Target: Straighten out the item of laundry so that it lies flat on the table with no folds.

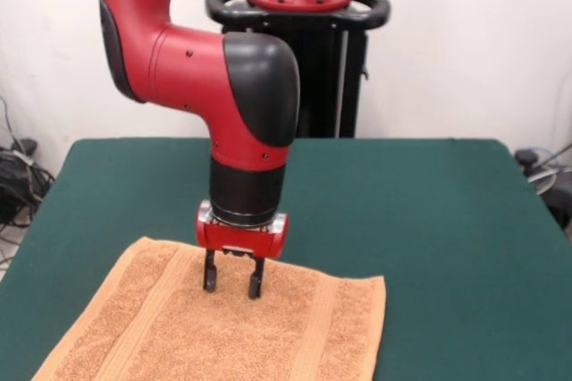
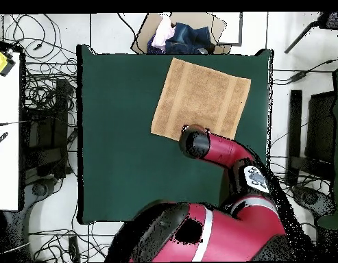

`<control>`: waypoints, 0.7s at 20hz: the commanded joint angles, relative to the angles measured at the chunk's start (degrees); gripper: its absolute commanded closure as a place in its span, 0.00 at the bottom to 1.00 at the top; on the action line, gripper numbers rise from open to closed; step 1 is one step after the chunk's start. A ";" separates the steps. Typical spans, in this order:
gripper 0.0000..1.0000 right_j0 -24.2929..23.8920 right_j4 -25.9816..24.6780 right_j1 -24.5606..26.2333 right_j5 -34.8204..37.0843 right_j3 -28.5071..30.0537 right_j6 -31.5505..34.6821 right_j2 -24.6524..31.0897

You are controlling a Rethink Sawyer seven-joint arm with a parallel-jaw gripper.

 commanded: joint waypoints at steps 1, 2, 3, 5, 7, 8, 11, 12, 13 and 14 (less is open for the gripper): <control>0.00 0.96 1.16 2.25 -2.75 -0.90 10.98 1.62; 0.00 1.55 1.51 1.88 -2.61 -0.51 11.56 1.28; 0.00 2.21 1.74 1.42 -2.80 -0.01 12.15 0.89; 0.00 3.70 2.55 0.49 -2.49 0.90 13.51 -0.01; 0.00 5.20 3.43 -0.27 -2.18 1.56 14.77 -0.86; 0.00 5.92 3.89 -0.59 -1.68 1.36 15.13 -1.26; 0.00 7.54 5.17 -1.09 -0.59 1.26 15.88 -1.97; 0.00 7.94 5.62 -1.03 -0.43 1.17 16.10 -2.04; 0.00 8.37 6.07 -0.87 -0.80 1.36 16.47 -2.10; 0.00 8.82 6.57 -0.56 -1.17 1.28 16.77 -2.16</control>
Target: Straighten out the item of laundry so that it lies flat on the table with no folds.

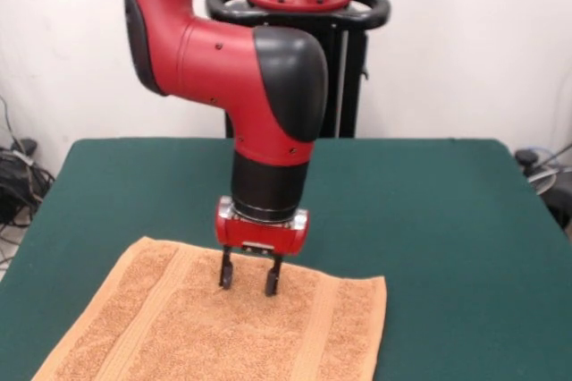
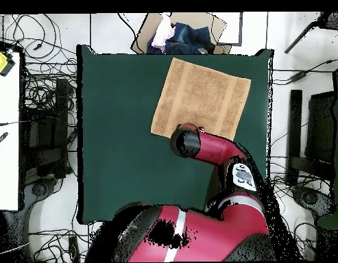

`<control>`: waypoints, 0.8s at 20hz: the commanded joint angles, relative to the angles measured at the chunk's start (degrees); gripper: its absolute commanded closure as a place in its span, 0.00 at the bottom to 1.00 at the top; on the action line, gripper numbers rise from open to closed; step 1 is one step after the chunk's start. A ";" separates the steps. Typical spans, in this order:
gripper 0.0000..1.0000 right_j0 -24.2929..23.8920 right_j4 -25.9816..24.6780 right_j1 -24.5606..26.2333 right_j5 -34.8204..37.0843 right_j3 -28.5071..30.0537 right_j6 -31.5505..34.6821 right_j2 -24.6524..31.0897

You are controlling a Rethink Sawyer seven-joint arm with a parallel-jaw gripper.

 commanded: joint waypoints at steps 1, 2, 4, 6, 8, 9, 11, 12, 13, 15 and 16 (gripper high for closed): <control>0.00 4.20 5.61 0.44 -1.61 1.36 17.08 0.53; 0.00 4.51 6.05 0.79 -1.99 1.15 17.09 0.43; 0.00 4.35 6.17 0.93 -2.45 0.80 16.26 0.17; 0.00 2.21 5.00 0.84 -2.30 0.19 13.65 0.60; 0.00 -1.54 3.28 2.25 -2.44 -1.19 10.42 2.11; 0.00 -3.33 2.59 3.48 -2.65 -2.04 9.09 3.12; 0.00 -5.74 1.02 5.59 -5.08 -2.64 7.83 4.55; 0.00 -6.55 0.47 6.61 -5.98 -3.14 7.43 5.08; 0.00 -7.26 0.11 7.53 -6.75 -3.55 7.22 5.64; 0.00 -7.55 -0.22 7.89 -7.12 -3.57 7.19 5.83; 0.00 -7.38 -0.28 7.87 -7.24 -3.57 7.28 5.64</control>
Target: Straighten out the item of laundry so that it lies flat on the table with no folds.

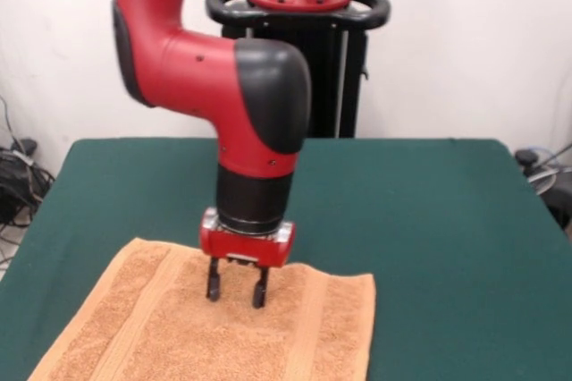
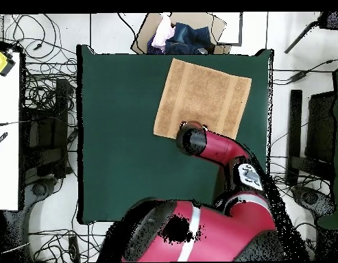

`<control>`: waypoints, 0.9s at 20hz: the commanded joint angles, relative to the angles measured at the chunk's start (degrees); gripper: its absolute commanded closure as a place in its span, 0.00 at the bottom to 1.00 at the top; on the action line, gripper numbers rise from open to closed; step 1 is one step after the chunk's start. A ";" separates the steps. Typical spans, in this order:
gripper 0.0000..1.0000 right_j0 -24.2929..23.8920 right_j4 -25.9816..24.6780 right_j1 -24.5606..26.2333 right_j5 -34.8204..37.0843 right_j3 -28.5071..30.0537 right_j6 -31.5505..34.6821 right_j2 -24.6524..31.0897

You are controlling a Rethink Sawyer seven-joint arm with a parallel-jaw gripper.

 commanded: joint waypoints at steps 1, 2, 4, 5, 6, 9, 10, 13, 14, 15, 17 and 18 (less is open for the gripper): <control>0.00 -3.98 -2.48 6.34 -6.37 -2.41 7.56 4.03; 0.00 -3.88 -2.47 6.67 -6.64 -2.60 7.78 3.91; 0.00 -3.53 -2.54 7.19 -7.28 -2.81 8.06 3.51; 0.00 -3.42 -2.56 7.74 -7.81 -3.12 8.18 3.50; 0.00 -3.20 -2.70 8.47 -8.72 -3.59 8.27 3.48; 0.00 -2.12 -2.26 11.19 -11.93 -5.18 9.47 3.00; 0.00 -1.64 -1.85 11.60 -12.14 -5.38 9.90 2.64; 0.00 -0.53 -0.96 11.92 -12.49 -5.20 11.00 2.04; 0.00 -0.22 -0.65 11.82 -12.41 -5.07 11.30 1.92; 0.00 0.10 -0.34 11.66 -12.18 -4.78 11.62 1.77; 0.00 0.76 0.29 11.23 -11.80 -4.16 12.29 1.43; 0.00 1.14 0.57 11.13 -11.85 -3.85 12.65 1.25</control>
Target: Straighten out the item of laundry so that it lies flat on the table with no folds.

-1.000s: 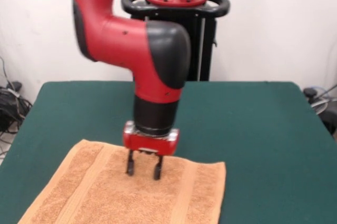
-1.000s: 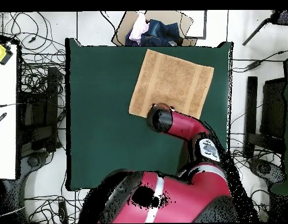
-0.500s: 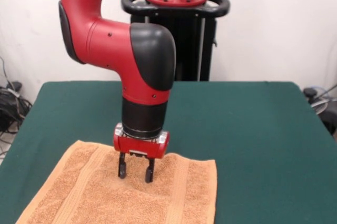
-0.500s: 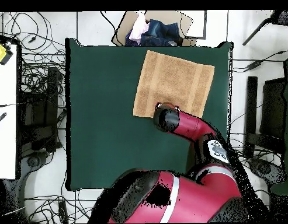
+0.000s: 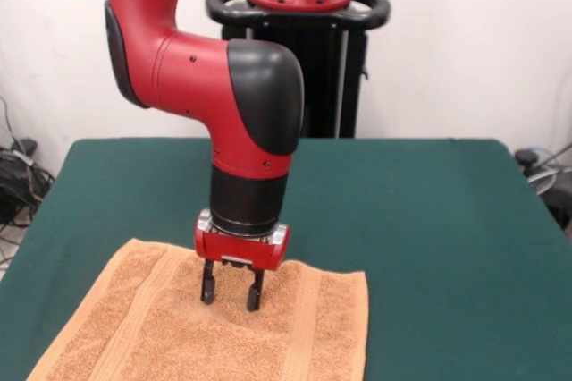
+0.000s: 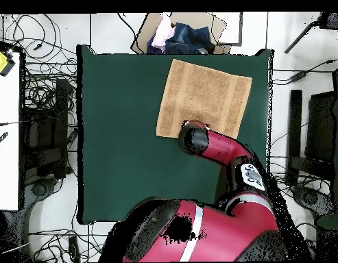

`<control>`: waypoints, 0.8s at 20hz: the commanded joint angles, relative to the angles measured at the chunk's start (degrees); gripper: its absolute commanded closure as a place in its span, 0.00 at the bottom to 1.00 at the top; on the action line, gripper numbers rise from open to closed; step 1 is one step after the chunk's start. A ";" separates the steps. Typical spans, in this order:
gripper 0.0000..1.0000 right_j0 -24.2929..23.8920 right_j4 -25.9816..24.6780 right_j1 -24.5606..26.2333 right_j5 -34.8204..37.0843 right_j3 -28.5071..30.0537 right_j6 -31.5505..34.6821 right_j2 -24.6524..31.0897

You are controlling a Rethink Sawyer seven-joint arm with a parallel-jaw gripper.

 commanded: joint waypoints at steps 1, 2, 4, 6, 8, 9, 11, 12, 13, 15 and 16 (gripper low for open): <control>0.00 1.47 0.96 10.81 -10.90 -3.33 12.98 1.31; 0.00 1.80 1.29 10.73 -10.78 -3.11 13.26 1.20; 0.00 2.33 2.07 10.86 -10.48 -3.31 13.70 1.10; 0.00 2.74 2.83 10.69 -10.07 -3.30 14.17 1.08; 0.00 3.24 3.57 10.13 -9.37 -3.05 14.63 0.93; 0.00 3.39 3.79 9.89 -9.01 -3.06 14.69 0.87; 0.00 3.55 4.13 9.51 -8.17 -3.22 14.57 0.83; 0.00 3.63 4.19 9.39 -7.94 -3.31 14.44 0.80; 0.00 3.60 4.29 9.28 -7.45 -3.51 14.19 0.81; 0.00 3.84 4.51 9.15 -7.08 -3.61 13.97 0.65; 0.00 3.88 4.66 9.26 -6.99 -3.64 13.91 0.76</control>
